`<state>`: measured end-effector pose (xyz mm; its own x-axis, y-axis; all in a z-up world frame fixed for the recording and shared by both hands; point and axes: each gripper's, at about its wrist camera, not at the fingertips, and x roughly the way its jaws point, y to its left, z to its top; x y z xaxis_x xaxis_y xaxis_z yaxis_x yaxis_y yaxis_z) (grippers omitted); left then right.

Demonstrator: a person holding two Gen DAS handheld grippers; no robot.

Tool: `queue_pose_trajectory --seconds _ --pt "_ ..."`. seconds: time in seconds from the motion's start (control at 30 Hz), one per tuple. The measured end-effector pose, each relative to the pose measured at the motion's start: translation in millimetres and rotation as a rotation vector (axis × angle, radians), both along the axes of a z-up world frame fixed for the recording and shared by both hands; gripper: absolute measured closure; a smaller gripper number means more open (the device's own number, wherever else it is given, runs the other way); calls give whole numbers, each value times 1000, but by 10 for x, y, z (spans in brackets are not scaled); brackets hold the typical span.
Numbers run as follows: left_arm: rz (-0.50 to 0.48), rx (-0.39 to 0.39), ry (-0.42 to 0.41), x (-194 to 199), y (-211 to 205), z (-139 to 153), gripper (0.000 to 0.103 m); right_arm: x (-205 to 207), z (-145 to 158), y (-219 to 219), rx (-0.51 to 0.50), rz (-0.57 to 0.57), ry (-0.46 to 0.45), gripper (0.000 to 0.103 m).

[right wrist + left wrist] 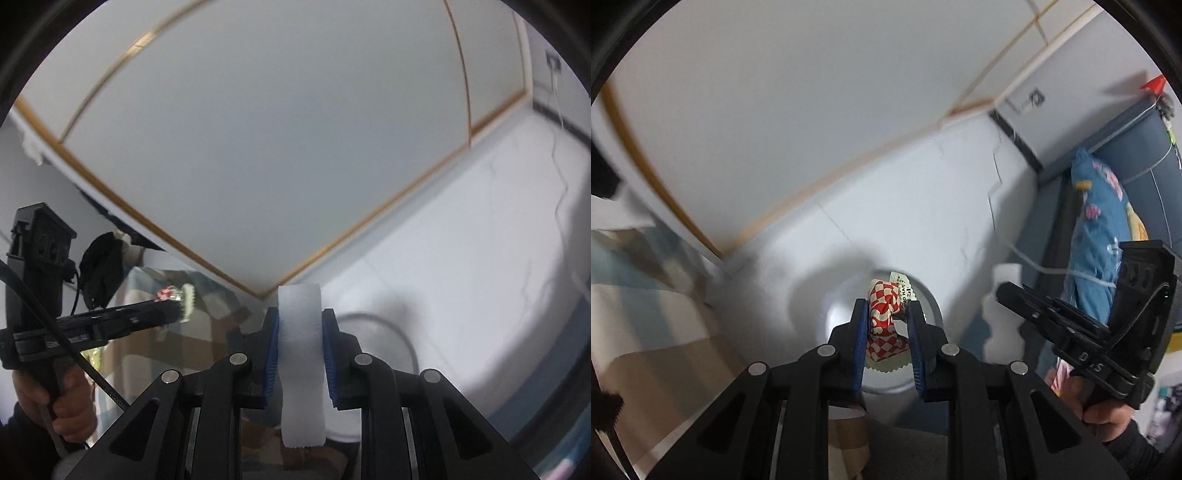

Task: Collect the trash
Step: 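Carry the wrapper and foam strip in both grippers over the white bin, then open both grippers to drop the wrapper and foam strip into the bin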

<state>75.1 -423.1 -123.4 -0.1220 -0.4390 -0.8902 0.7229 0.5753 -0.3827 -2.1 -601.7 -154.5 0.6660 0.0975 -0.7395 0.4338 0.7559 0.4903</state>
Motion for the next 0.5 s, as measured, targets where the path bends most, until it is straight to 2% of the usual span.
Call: queue_pose_trajectory --seconds 0.13,0.3,0.4,0.5 --pt "-31 86 76 -16 -177 -369 86 60 -401 -65 68 -18 38 82" --pt "-26 136 177 -32 -278 -676 86 102 -862 -139 145 -56 87 82" --pt "-10 162 196 -42 -335 -784 86 62 -1180 -172 174 -86 109 82" --pt "6 174 231 -20 -334 -820 86 62 -1368 -189 190 -92 122 80"
